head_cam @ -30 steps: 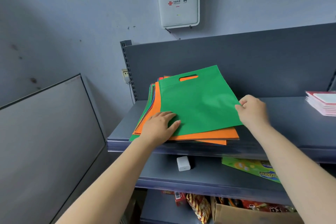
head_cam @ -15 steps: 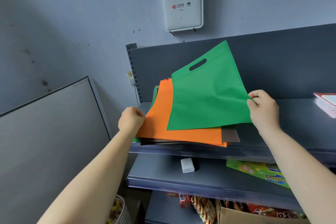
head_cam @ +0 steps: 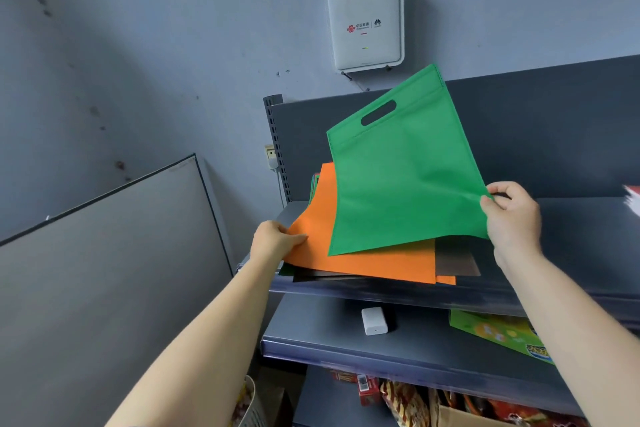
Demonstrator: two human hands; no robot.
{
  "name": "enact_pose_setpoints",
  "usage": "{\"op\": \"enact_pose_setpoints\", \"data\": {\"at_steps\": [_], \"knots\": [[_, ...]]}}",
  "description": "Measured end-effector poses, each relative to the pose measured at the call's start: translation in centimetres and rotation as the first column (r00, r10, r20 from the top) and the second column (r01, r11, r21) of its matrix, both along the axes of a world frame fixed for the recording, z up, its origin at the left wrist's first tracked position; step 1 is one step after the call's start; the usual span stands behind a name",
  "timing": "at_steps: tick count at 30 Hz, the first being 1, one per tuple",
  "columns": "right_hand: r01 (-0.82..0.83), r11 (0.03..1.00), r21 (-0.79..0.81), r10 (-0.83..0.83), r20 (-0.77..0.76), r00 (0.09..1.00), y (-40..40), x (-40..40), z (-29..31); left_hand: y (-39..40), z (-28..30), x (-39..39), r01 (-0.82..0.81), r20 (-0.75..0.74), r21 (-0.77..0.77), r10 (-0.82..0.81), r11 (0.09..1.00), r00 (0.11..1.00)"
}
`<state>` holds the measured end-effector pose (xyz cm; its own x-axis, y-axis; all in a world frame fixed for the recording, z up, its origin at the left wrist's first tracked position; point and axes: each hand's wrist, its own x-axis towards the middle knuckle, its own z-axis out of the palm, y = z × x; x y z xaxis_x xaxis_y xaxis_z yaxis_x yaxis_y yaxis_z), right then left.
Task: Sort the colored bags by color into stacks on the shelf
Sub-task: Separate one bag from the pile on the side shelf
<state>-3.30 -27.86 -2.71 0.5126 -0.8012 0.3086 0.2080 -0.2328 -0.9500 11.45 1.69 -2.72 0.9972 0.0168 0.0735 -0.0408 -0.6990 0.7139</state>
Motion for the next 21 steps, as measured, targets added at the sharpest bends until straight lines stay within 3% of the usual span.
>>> {"op": "enact_pose_setpoints", "data": {"at_steps": [4,9,14,21], "knots": [[-0.05,0.998,0.049,0.049,0.014,0.999,1.4,0.0,0.1,1.1,1.6,-0.7,0.023,0.198,-0.012,-0.02,1.0,0.98],[-0.158,0.98,0.124,0.149,0.077,0.986,5.4,0.8,1.3,5.3,5.2,-2.6,-0.018,0.455,-0.118,0.07,0.993,0.888],[-0.336,0.919,0.205,0.3,0.186,0.936,12.0,1.9,2.5,11.7,8.0,-5.8,-0.061,0.532,-0.298,0.219,0.952,0.818],[-0.642,0.693,0.33,0.558,0.319,0.766,25.4,2.9,3.3,24.2,9.2,-14.0,-0.231,0.568,-0.493,0.511,0.839,0.645]]}}
